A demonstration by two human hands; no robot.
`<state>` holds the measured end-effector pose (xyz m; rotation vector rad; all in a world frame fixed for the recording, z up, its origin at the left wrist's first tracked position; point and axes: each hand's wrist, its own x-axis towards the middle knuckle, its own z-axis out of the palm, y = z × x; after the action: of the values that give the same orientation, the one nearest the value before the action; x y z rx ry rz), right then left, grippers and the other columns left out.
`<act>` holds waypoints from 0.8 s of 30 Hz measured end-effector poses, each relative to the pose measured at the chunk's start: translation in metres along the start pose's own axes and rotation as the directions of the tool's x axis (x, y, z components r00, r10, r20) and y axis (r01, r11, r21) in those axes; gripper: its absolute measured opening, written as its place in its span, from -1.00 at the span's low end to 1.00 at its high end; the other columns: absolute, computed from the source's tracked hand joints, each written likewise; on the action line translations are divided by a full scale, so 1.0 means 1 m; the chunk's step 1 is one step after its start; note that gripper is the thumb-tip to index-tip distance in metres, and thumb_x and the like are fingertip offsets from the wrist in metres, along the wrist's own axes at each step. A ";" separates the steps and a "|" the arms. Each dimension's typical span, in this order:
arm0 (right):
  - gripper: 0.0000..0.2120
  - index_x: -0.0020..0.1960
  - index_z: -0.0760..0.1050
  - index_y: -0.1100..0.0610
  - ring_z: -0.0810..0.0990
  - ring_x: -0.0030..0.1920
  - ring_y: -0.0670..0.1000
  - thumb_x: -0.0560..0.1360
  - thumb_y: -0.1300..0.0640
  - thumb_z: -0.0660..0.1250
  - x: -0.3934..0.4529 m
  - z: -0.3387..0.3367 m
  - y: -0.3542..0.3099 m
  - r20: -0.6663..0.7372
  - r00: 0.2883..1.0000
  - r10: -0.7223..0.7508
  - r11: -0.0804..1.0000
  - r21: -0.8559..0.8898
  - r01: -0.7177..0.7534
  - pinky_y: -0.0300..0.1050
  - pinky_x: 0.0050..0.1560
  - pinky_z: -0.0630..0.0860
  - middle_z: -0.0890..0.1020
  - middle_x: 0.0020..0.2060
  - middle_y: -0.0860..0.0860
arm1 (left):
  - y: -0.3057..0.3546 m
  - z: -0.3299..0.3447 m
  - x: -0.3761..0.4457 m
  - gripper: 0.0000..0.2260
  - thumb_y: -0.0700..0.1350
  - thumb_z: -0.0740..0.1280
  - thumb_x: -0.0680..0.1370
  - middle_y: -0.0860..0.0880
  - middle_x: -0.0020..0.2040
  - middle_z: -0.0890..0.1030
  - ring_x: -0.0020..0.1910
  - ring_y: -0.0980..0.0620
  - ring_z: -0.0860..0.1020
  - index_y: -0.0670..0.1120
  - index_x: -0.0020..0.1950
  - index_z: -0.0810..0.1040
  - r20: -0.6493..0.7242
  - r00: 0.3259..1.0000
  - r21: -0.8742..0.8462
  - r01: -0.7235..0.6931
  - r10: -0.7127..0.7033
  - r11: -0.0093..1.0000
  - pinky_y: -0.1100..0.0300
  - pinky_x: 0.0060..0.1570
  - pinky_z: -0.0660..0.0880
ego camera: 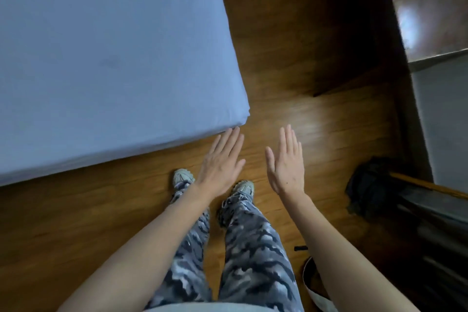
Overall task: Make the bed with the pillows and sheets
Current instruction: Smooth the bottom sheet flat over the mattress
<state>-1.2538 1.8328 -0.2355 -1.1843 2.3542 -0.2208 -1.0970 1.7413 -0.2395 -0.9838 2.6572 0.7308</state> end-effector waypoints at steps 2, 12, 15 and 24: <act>-0.37 0.55 0.05 0.17 0.05 0.54 0.06 0.61 -0.18 -0.12 -0.027 -0.046 0.000 0.046 0.998 -0.032 0.999 0.008 0.031 0.01 0.52 0.00 0.10 0.54 0.11 | 0.028 -0.039 -0.013 -0.48 0.04 0.10 0.64 -0.11 0.58 0.13 0.56 -0.05 0.07 -0.16 0.55 0.18 0.010 1.000 -0.039 0.001 -0.001 0.999 0.01 0.54 0.00; -0.47 0.53 0.13 0.10 0.26 0.46 0.00 0.64 -0.09 0.07 -0.058 -0.214 0.008 -0.017 0.999 -0.029 0.979 0.201 0.031 -0.16 0.34 0.27 0.30 0.48 0.01 | 0.122 -0.183 -0.030 -0.61 -0.06 0.23 0.63 -0.05 0.48 0.34 0.46 0.00 0.27 -0.10 0.45 0.39 -0.048 0.980 -0.326 0.166 -0.192 0.931 0.15 0.39 0.21; -0.47 0.54 0.12 0.08 0.24 0.46 -0.01 0.63 -0.10 0.07 -0.026 -0.238 0.010 0.028 0.998 -0.063 0.975 0.213 0.055 -0.11 0.35 0.28 0.28 0.48 0.00 | 0.121 -0.201 -0.010 -0.64 -0.07 0.23 0.63 -0.03 0.46 0.37 0.44 0.01 0.29 -0.09 0.43 0.41 -0.067 0.960 -0.376 0.228 -0.272 0.898 0.14 0.37 0.25; -0.41 0.54 0.11 0.00 0.26 0.46 -0.03 0.58 -0.21 0.03 0.157 -0.321 -0.005 0.086 0.992 -0.097 0.982 0.169 0.082 -0.10 0.39 0.27 0.26 0.49 -0.06 | 0.084 -0.245 0.140 -0.61 -0.08 0.24 0.63 -0.03 0.47 0.36 0.43 0.00 0.33 -0.08 0.46 0.38 -0.086 0.880 -0.493 0.370 -0.467 0.787 0.12 0.34 0.32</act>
<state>-1.4877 1.6818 -0.0116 -1.1949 2.1586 -0.3752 -1.2640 1.5917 -0.0496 -1.7963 2.3028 1.2384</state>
